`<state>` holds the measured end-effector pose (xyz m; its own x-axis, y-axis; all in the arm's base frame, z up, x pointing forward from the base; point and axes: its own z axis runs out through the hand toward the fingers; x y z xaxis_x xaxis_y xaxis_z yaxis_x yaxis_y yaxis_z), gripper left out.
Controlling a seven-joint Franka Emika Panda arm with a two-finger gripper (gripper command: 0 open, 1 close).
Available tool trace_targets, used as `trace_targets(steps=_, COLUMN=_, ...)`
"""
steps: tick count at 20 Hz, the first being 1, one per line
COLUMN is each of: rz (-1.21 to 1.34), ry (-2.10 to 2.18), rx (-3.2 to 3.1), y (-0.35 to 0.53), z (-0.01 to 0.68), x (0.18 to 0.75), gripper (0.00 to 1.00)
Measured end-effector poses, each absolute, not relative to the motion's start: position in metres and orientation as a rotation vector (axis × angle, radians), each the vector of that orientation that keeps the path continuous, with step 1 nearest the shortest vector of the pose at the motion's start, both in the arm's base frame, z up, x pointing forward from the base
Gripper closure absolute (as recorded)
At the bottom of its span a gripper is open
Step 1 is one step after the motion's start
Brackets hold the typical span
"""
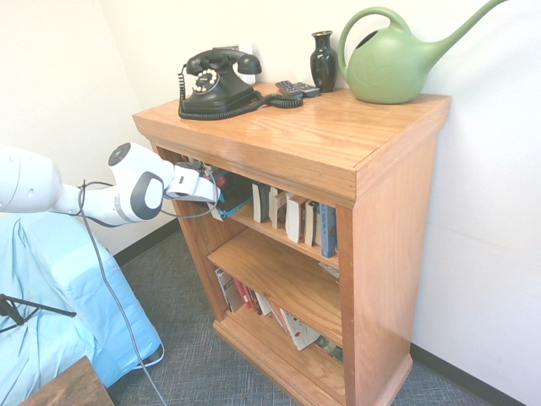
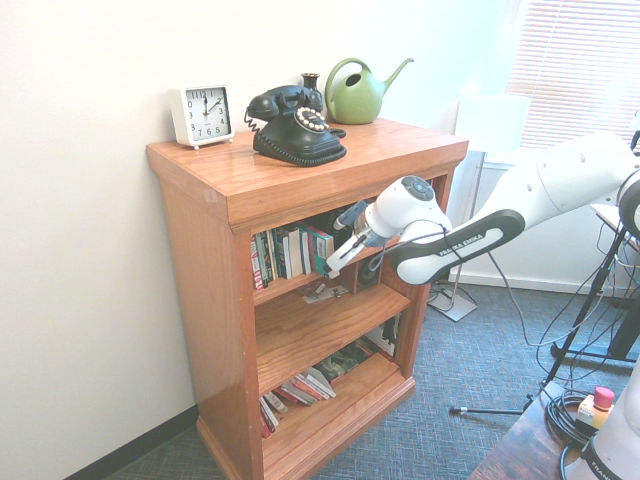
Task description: Organize the shelf
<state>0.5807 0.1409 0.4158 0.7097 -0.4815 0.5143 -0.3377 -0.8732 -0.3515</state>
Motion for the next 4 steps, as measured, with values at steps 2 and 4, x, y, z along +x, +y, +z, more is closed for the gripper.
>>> trace_targets(steps=2, rz=-0.9, ry=0.658, rx=-2.683, y=0.134, z=0.408, x=0.562, gripper=0.0)
trace_targets(steps=4, rz=-0.895, ry=0.669, rx=-2.679, y=0.125, z=0.403, x=0.54, gripper=0.0)
